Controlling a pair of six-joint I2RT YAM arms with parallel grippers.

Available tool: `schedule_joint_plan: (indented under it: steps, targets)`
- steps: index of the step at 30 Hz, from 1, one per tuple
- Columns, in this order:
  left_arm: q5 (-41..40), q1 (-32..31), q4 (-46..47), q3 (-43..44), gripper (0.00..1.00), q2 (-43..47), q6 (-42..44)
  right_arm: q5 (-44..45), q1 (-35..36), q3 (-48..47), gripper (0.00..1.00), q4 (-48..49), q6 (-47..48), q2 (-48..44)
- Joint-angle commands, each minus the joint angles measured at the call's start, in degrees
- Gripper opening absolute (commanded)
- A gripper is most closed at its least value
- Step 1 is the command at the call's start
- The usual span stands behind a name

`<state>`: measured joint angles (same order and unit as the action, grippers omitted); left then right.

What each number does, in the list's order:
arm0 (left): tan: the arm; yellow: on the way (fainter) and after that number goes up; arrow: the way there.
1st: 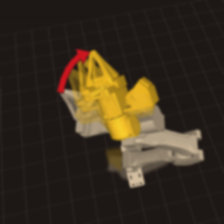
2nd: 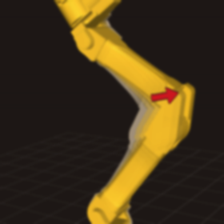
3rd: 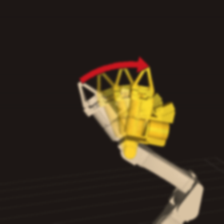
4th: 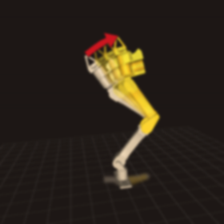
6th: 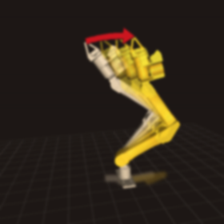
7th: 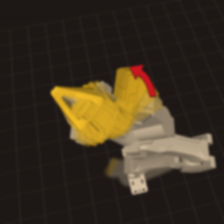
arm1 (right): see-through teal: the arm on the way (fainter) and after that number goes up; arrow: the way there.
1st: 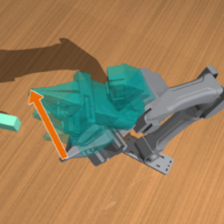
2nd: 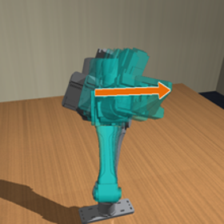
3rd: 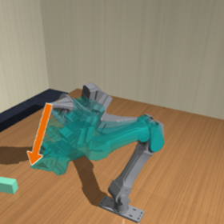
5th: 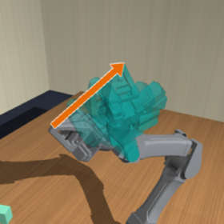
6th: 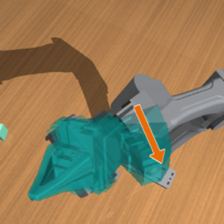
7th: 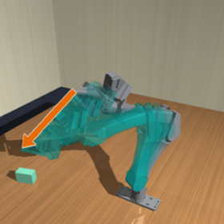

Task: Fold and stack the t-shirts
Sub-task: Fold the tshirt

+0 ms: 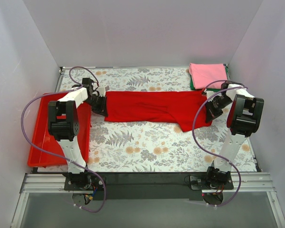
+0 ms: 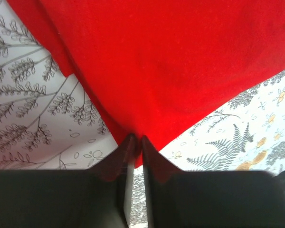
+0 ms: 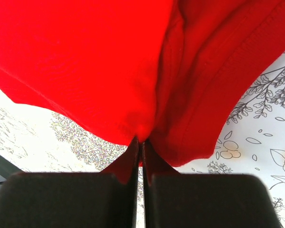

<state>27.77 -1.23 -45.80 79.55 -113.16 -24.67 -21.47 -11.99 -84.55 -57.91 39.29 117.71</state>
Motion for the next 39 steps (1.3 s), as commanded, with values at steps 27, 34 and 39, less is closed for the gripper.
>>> schedule_joint_plan:
  steps: [27,34,39]
  targets:
    - [-8.96,-1.13,-8.6,-6.68,0.0,5.85,6.39,5.3,-2.86,8.17,0.01,-1.24,6.85,-8.37]
    - [-6.85,-2.46,-7.46,-10.38,0.0,9.27,6.03,5.3,-2.6,12.3,0.01,-1.42,6.94,-11.18]
    - [-4.4,-2.81,-5.97,-9.42,0.23,12.61,5.51,5.3,-2.69,11.61,0.12,-1.68,6.5,-13.38]
